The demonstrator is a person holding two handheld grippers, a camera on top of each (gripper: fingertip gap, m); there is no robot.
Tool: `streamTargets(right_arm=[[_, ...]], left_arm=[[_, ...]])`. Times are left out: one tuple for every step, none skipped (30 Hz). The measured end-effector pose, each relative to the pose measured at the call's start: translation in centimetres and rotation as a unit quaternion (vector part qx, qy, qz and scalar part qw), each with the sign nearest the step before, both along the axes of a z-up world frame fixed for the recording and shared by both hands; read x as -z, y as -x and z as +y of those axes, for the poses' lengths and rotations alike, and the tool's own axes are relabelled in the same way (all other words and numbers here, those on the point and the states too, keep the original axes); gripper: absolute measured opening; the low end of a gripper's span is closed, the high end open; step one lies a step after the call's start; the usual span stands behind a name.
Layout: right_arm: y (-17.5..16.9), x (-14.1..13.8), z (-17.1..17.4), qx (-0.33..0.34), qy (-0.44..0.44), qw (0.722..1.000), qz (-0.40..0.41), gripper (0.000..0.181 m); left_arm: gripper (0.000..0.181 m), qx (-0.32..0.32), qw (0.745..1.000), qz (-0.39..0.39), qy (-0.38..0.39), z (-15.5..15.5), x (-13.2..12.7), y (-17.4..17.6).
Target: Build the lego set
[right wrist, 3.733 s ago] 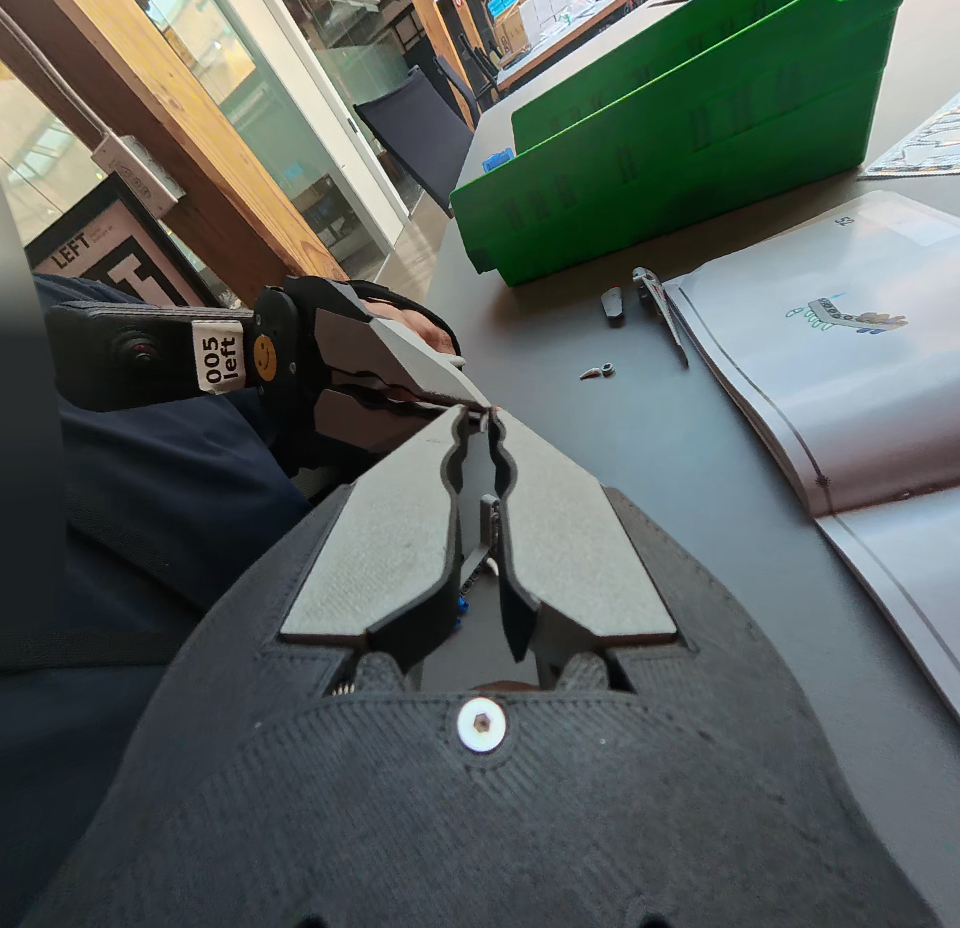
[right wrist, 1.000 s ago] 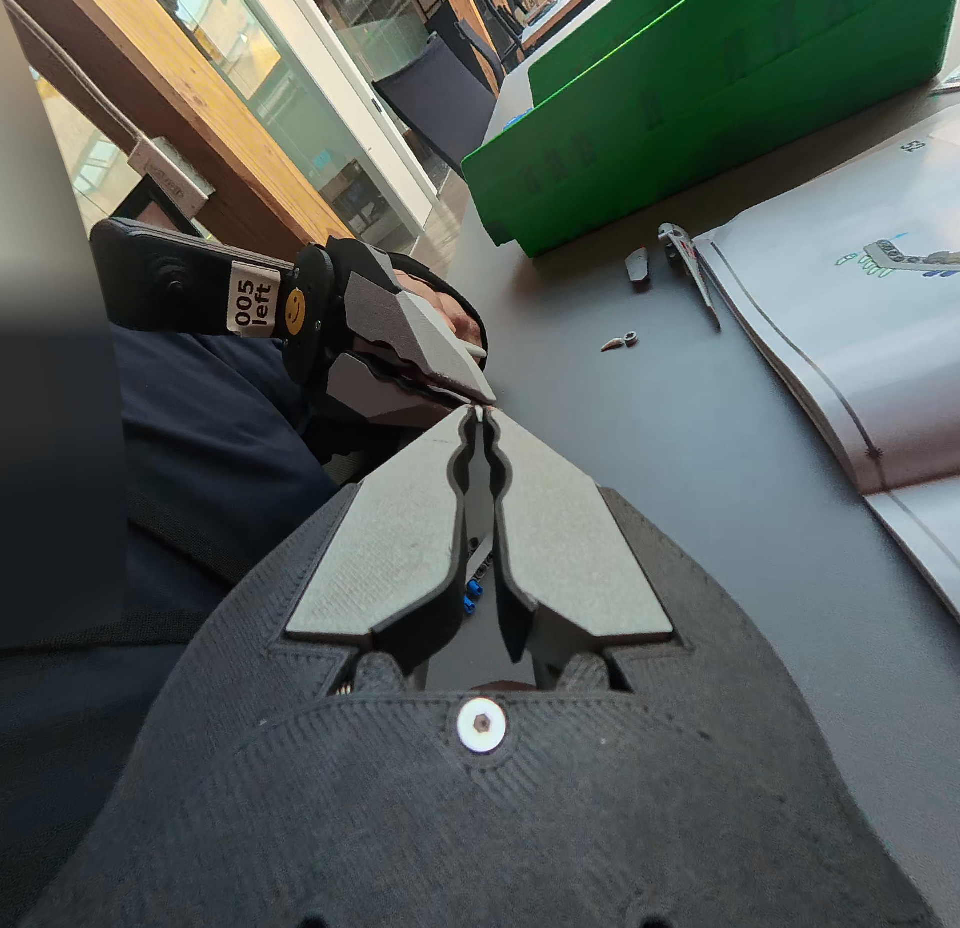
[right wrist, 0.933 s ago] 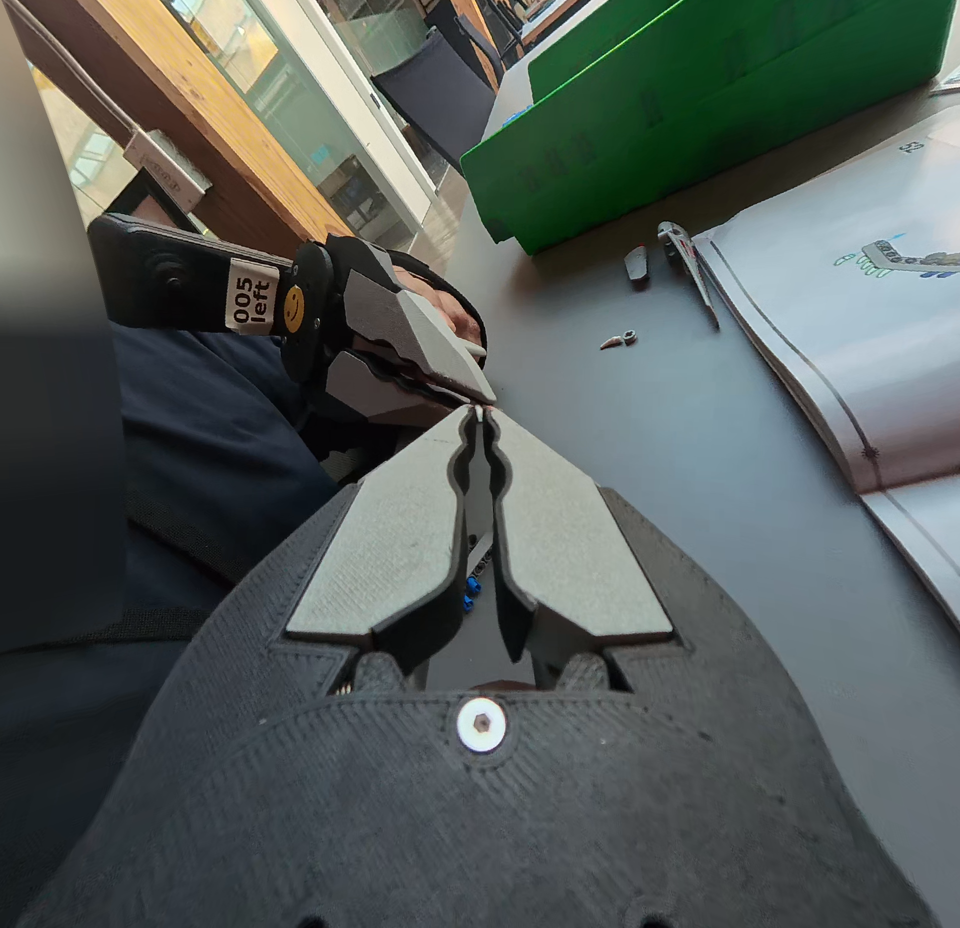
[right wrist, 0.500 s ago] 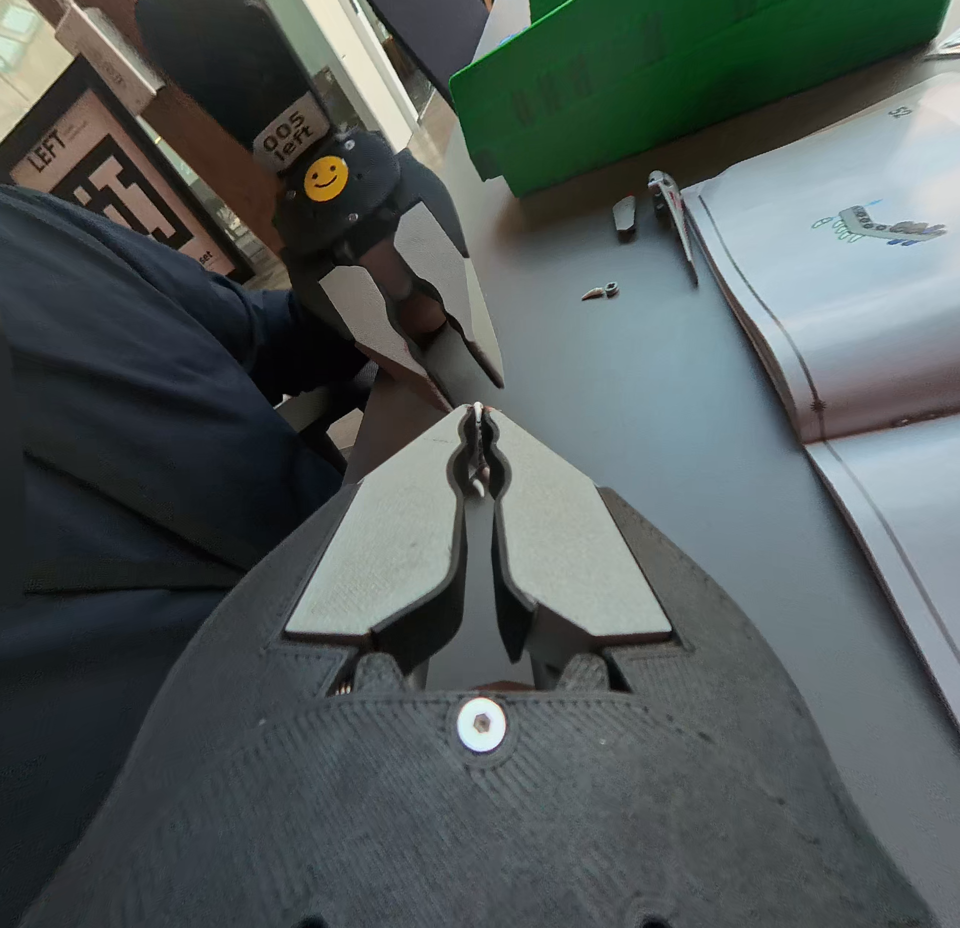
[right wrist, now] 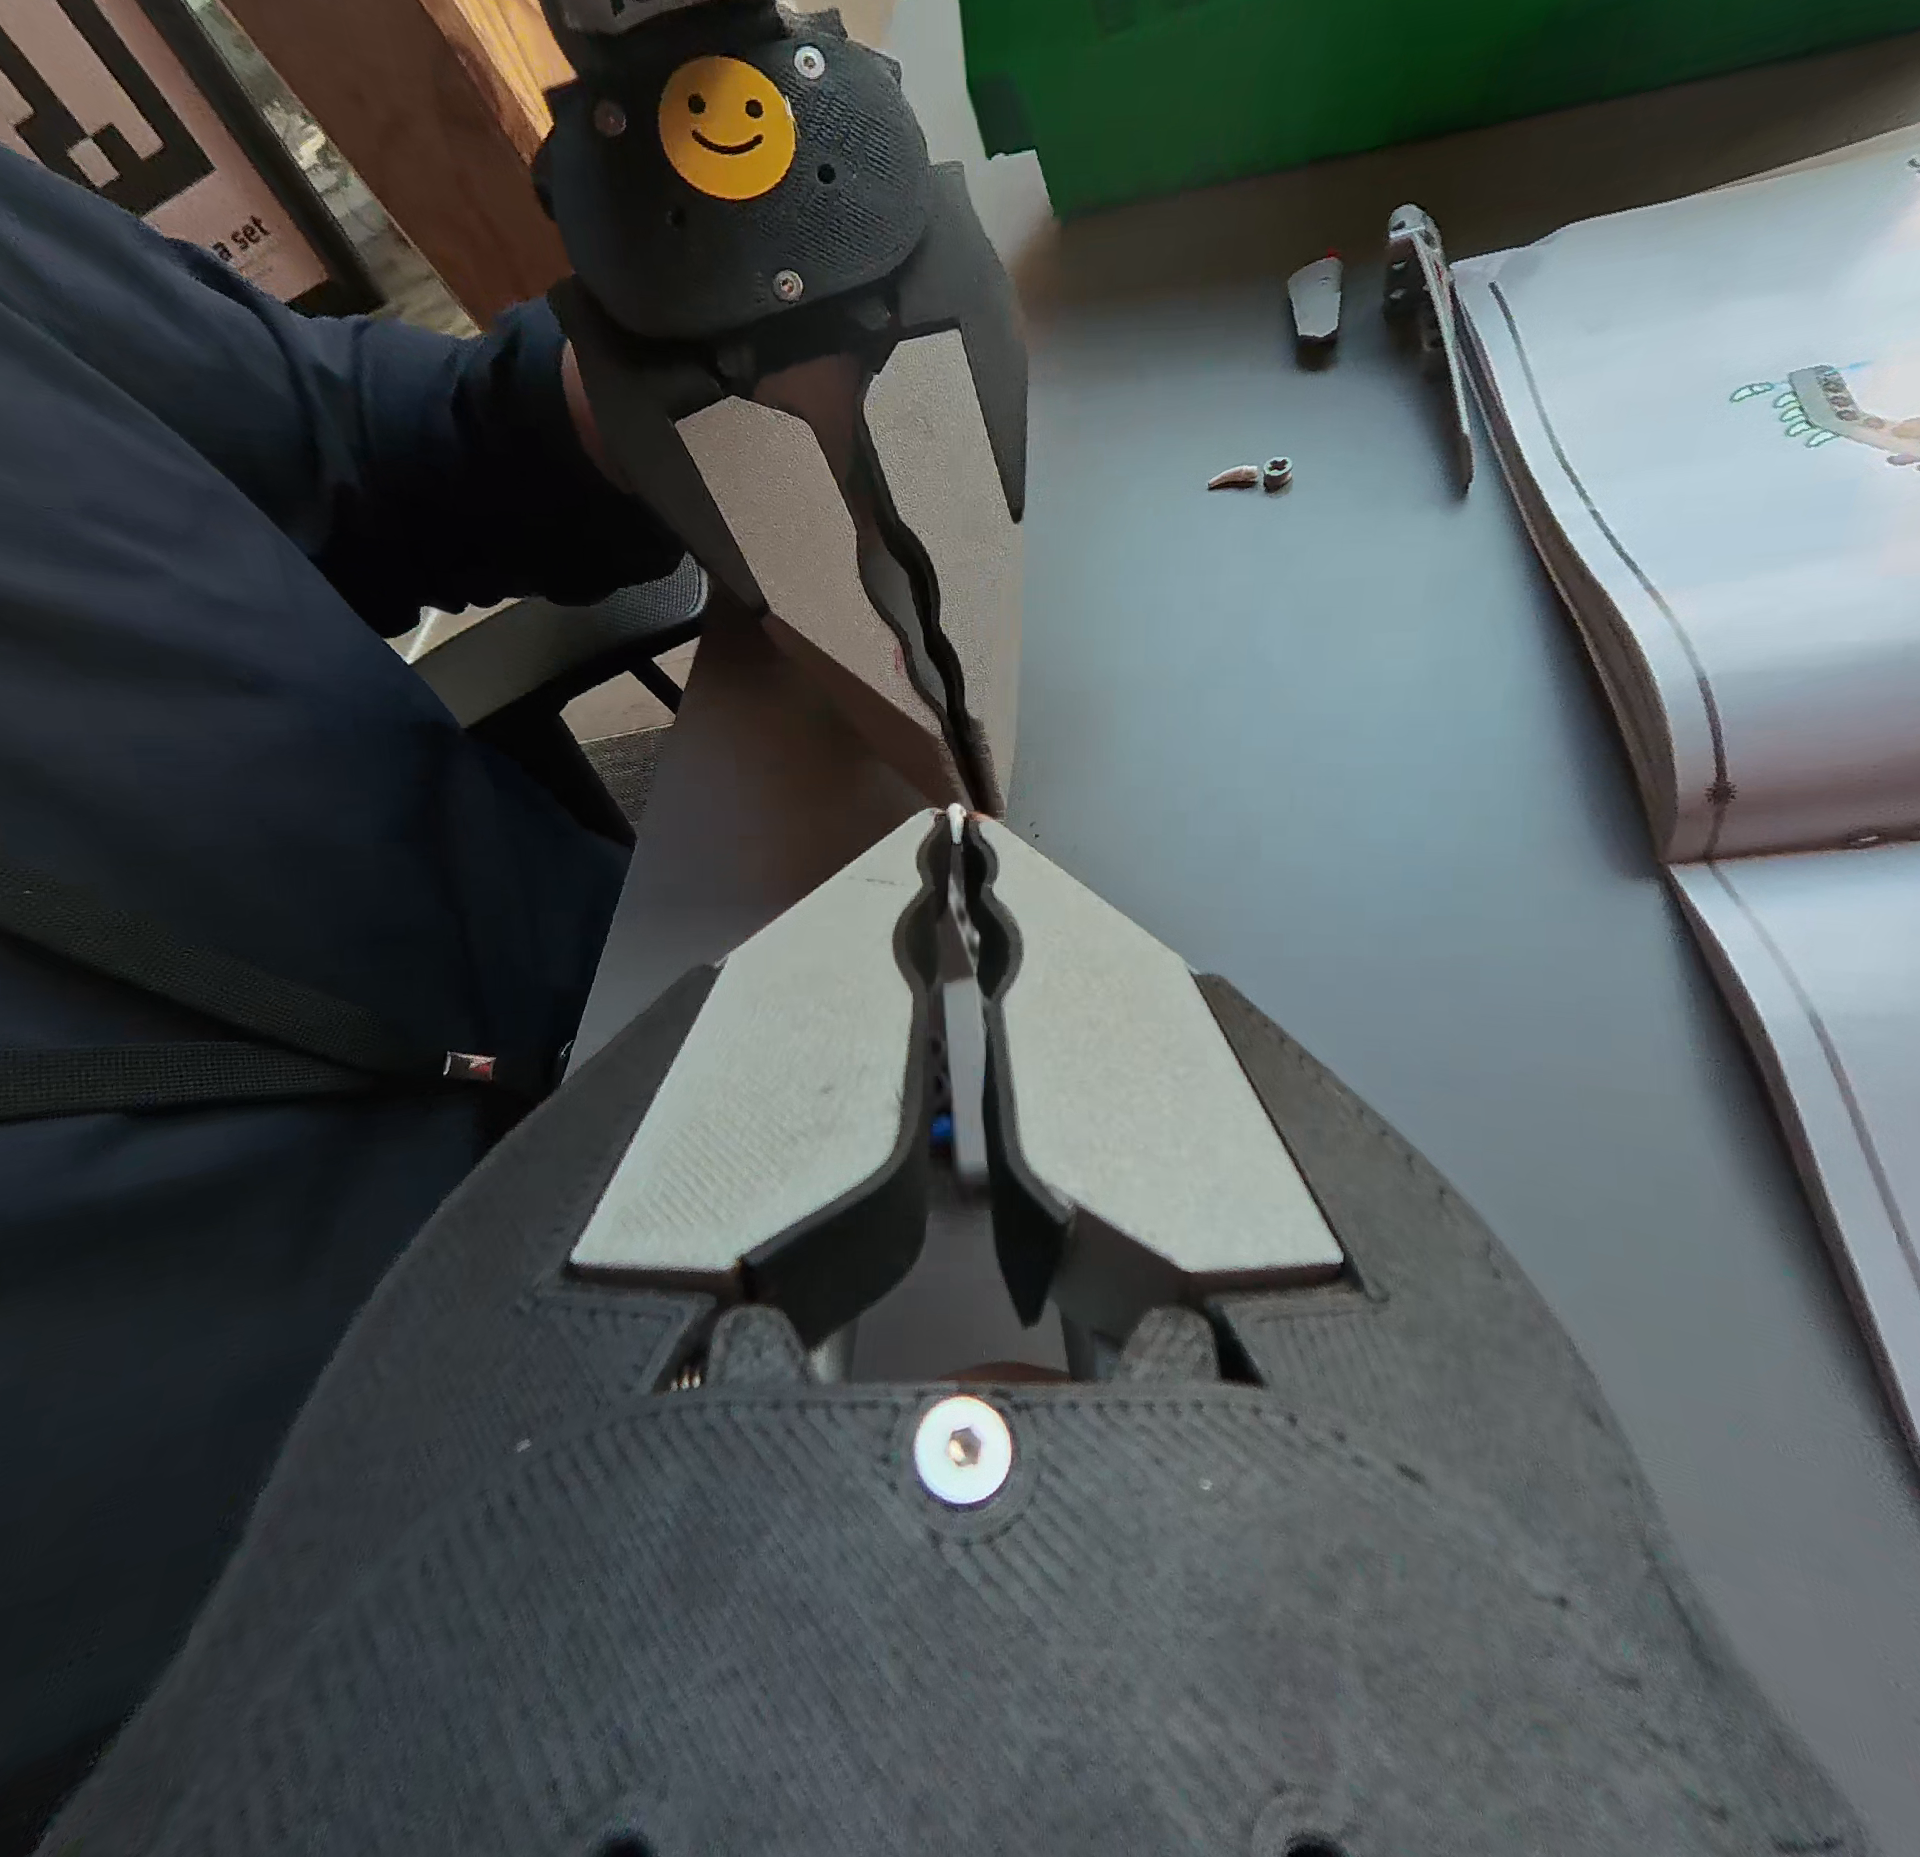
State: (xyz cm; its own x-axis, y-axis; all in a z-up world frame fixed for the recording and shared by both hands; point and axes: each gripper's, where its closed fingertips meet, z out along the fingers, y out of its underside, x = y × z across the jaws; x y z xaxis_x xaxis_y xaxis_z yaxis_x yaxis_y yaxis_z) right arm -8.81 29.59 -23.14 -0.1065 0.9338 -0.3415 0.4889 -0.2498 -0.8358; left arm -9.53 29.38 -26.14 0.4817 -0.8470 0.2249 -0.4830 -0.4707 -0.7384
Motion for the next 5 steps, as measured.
streamTargets(right_arm=[[-0.10,-0.02,-0.02,0.000,-0.001,1.000,0.001,0.000],[-0.16,-0.02,0.02,0.001,0.000,1.000,0.001,0.000],[-0.20,-0.01,0.15,0.005,0.001,1.000,0.001,0.000],[-0.24,-0.01,0.33,0.009,0.003,1.000,0.001,0.000],[-0.30,-0.04,0.53,0.013,0.005,1.000,0.002,0.000]], left_arm=[[0.000,-0.002,1.000,0.000,-0.008,0.09,-0.11,0.02],[0.000,-0.002,1.000,0.001,-0.009,0.12,-0.11,0.07],[0.000,-0.006,1.000,0.005,-0.005,0.26,0.08,0.26],[0.000,-0.010,1.000,0.011,0.001,0.36,0.36,0.48],[0.000,-0.011,1.000,0.015,0.009,0.42,0.57,0.68]])
